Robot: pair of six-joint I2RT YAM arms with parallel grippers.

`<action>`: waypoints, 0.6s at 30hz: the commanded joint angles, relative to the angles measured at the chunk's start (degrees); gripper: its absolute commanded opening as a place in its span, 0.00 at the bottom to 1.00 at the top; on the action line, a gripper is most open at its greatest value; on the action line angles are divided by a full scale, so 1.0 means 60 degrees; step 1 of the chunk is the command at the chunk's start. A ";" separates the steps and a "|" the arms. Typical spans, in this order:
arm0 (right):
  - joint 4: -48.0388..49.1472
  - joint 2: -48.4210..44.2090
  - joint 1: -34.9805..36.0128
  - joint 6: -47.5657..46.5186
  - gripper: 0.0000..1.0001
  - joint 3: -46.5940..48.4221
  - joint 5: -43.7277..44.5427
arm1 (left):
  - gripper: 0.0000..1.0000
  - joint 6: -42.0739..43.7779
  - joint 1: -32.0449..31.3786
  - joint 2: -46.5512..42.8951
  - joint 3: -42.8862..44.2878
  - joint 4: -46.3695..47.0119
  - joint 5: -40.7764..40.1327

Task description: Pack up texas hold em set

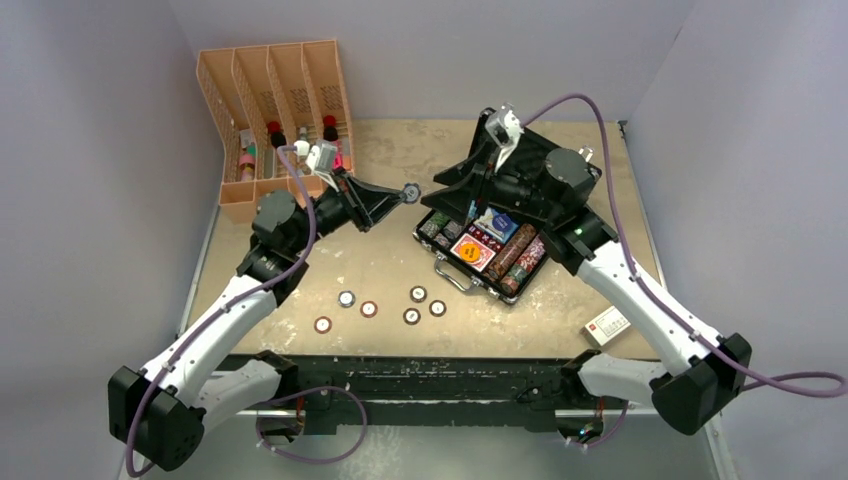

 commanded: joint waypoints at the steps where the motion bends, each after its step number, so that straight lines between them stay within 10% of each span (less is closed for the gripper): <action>1: 0.0490 0.0293 0.0000 -0.0123 0.66 0.0402 -0.1663 | 0.00 -0.0157 0.0034 -0.0272 0.0442 0.0970 0.1650; 8: 0.1174 0.0570 -0.0002 0.0014 0.56 0.0387 -0.2567 | 0.00 -0.0373 0.0037 -0.0327 0.0433 0.1546 0.2184; 18: 0.1963 0.0996 -0.0002 0.0579 0.00 0.0356 -0.3182 | 0.00 -0.0195 0.0036 -0.0397 0.0317 0.1330 0.2044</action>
